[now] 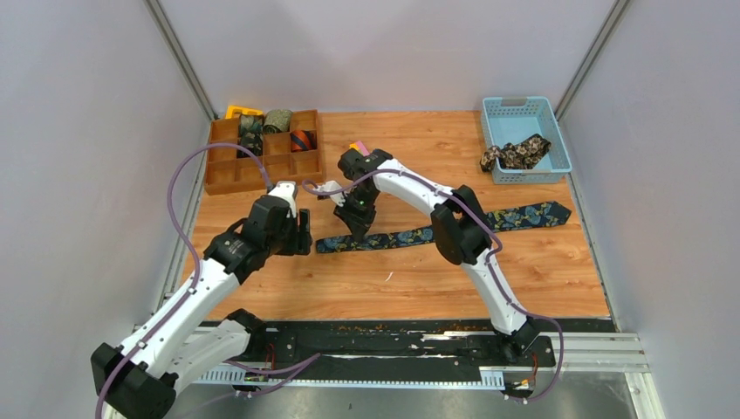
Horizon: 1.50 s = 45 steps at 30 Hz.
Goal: Roll the ties
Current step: Flatten out the tie at the center of the board.
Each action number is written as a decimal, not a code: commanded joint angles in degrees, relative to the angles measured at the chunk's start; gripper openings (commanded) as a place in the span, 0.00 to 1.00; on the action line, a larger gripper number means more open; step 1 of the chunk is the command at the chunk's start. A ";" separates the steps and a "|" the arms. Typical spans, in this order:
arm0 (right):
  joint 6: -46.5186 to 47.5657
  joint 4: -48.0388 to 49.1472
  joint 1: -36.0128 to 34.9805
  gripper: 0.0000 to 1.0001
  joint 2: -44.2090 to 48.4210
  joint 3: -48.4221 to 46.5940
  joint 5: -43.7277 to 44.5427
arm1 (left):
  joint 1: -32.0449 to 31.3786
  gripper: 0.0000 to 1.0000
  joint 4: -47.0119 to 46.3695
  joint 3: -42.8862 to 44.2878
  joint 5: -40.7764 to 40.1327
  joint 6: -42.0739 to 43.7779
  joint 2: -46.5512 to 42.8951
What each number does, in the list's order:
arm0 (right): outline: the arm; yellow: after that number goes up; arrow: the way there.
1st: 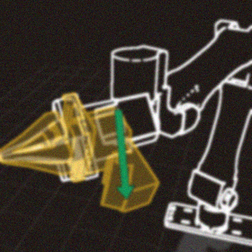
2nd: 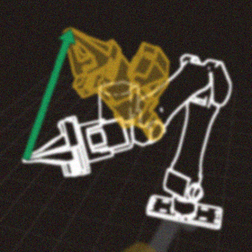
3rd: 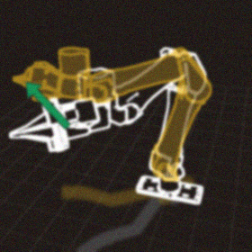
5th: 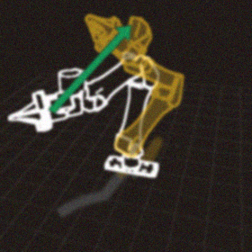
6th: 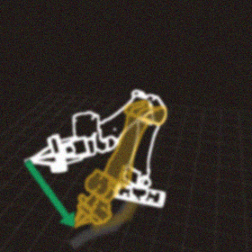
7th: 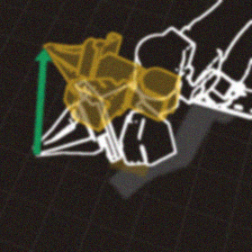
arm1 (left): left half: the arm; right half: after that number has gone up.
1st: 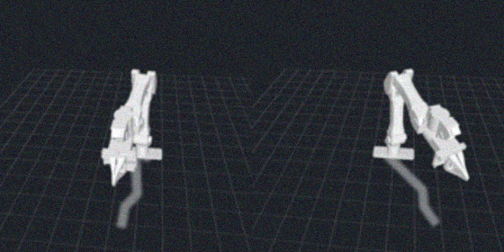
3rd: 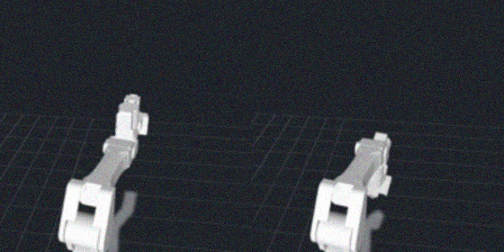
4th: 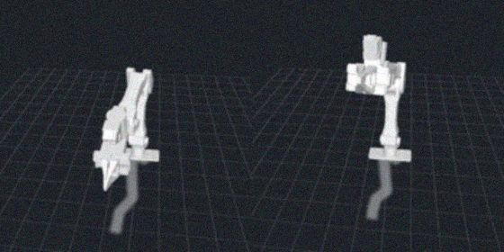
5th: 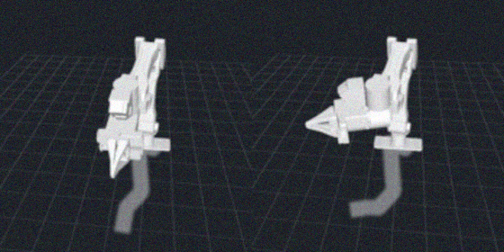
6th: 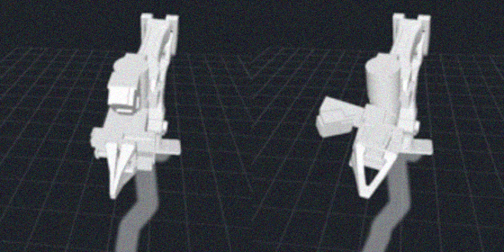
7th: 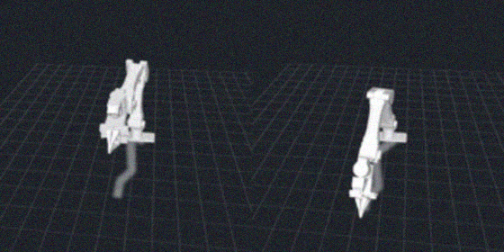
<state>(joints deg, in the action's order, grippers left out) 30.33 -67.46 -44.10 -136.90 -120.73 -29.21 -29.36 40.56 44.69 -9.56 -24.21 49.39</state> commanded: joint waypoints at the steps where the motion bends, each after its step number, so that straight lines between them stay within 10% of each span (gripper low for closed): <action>1: 2.24 -1.38 0.41 0.20 -1.14 -2.76 -2.11 | 1.07 0.70 -4.38 -0.45 1.45 -2.13 1.77; 11: -5.07 13.78 0.62 0.50 11.44 7.65 -4.07 | 3.66 0.69 -8.67 -3.46 2.08 -4.98 3.15; 17: -15.52 31.25 1.16 0.61 27.98 23.70 9.36 | 6.52 0.69 -13.57 -7.18 8.09 -6.16 3.96; 34: -42.98 53.31 2.41 0.56 66.63 75.68 38.12 | 11.30 0.64 -27.95 -13.46 16.48 -5.65 13.16; 45: -49.04 54.43 3.53 0.51 71.43 80.76 45.50 | 13.10 0.58 -31.84 -13.36 18.66 -5.08 20.99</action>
<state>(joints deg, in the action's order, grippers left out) -14.48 -14.87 -41.36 -65.28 -39.20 12.03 -16.75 12.56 30.96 7.55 -29.74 67.72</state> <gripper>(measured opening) 0.518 0.588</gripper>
